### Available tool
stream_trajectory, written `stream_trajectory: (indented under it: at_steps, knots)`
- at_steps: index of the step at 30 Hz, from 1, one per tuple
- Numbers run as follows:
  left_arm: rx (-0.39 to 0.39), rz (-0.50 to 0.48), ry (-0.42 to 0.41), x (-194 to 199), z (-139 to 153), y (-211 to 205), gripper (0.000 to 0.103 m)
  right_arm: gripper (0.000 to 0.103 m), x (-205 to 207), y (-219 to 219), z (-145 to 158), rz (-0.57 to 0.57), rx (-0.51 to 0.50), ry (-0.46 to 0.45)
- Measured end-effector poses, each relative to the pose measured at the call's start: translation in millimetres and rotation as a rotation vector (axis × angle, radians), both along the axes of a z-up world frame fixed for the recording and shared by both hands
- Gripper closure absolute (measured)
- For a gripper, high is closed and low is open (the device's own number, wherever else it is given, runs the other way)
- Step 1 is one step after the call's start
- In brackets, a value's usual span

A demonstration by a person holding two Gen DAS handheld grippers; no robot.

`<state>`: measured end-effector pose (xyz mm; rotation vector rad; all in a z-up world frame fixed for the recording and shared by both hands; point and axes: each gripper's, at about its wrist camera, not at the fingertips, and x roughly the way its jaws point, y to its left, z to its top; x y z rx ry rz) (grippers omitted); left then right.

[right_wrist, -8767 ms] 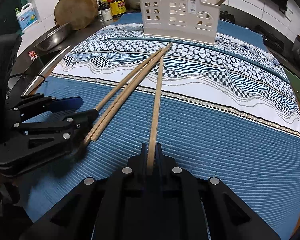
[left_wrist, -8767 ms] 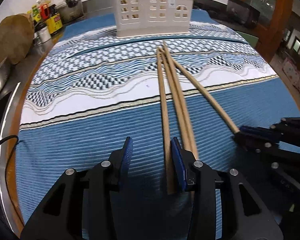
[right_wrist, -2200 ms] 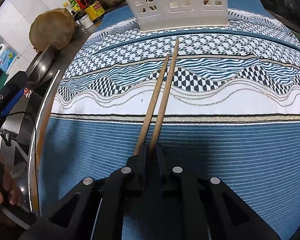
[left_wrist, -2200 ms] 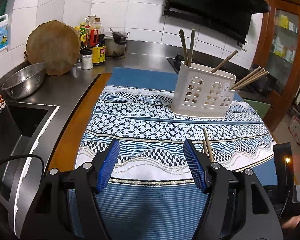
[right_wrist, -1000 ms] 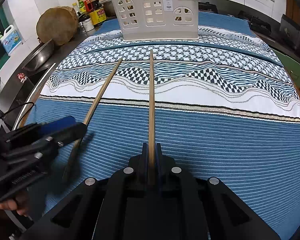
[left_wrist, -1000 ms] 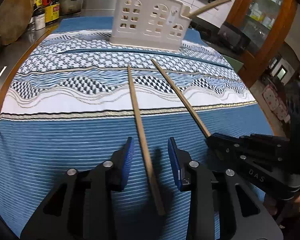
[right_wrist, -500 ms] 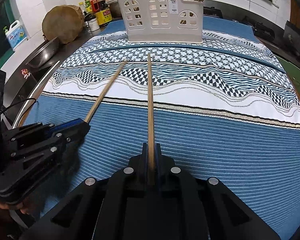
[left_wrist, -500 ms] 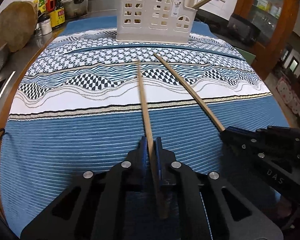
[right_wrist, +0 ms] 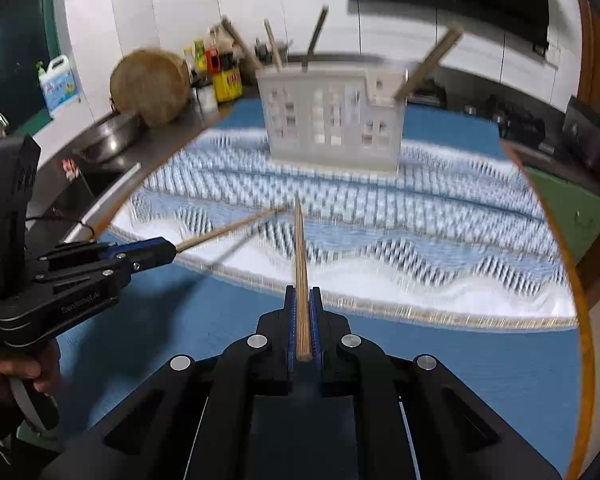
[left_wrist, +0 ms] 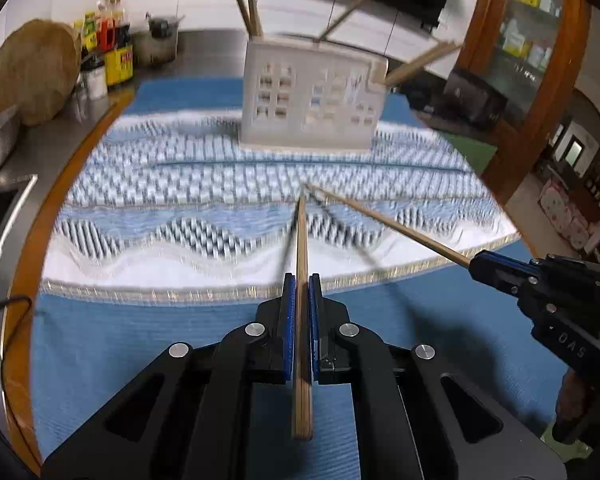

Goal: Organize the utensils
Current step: 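Lift both chopsticks and carry them over the white caddy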

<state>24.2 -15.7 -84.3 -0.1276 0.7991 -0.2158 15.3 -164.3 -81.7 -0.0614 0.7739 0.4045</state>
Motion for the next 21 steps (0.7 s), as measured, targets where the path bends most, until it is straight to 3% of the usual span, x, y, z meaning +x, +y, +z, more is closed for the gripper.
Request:
stream_trajectory:
  at_steps: [5, 21]
  knots:
    - [-0.006, -0.006, -0.059, 11.6, 21.4, 5.2, 0.098, 0.096, 13.5, -2.0, 35.9, 0.012, 0.02, -0.086]
    - [-0.015, -0.104, -0.16, 69.2, 89.3, 20.4, 0.098, 0.096, 77.1, -22.5, 139.9, 0.035, 0.077, -0.22]
